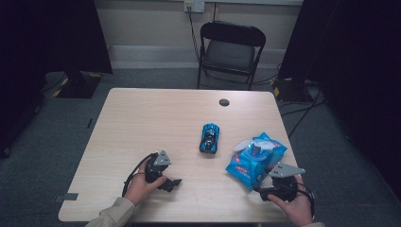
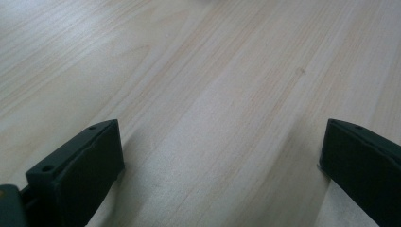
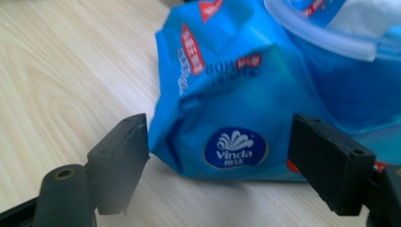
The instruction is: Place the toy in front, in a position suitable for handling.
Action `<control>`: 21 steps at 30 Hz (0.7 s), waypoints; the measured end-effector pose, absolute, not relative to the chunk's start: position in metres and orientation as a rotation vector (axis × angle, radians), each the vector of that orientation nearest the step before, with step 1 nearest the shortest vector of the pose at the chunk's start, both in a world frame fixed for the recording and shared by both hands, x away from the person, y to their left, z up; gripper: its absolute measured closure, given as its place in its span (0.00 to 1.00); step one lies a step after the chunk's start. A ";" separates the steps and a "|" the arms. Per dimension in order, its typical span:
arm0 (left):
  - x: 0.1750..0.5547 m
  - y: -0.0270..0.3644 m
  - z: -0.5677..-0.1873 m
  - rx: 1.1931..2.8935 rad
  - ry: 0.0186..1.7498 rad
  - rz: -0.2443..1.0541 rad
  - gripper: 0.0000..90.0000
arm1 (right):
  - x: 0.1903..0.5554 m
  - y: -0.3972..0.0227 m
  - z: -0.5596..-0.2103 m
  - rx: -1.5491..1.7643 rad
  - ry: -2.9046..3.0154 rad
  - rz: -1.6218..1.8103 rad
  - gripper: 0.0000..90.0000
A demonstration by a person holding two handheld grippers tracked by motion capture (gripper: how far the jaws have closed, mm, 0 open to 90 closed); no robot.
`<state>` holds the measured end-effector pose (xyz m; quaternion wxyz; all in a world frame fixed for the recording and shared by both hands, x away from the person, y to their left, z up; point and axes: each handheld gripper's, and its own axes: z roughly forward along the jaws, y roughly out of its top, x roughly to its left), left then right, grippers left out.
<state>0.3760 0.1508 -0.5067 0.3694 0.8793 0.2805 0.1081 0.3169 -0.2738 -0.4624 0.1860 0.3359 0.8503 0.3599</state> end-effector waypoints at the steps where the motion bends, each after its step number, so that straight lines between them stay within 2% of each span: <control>1: 0.376 0.151 -0.507 2.256 0.720 0.278 0.00 | 0.318 -0.274 -0.464 0.943 2.393 1.008 0.21; 13: 0.376 0.151 -0.507 2.256 0.720 0.278 0.00 | 0.328 -0.267 -0.473 1.020 2.356 1.045 0.18; 21: 0.376 0.151 -0.507 2.256 0.720 0.278 0.00 | 0.328 -0.266 -0.472 1.012 2.365 1.033 0.19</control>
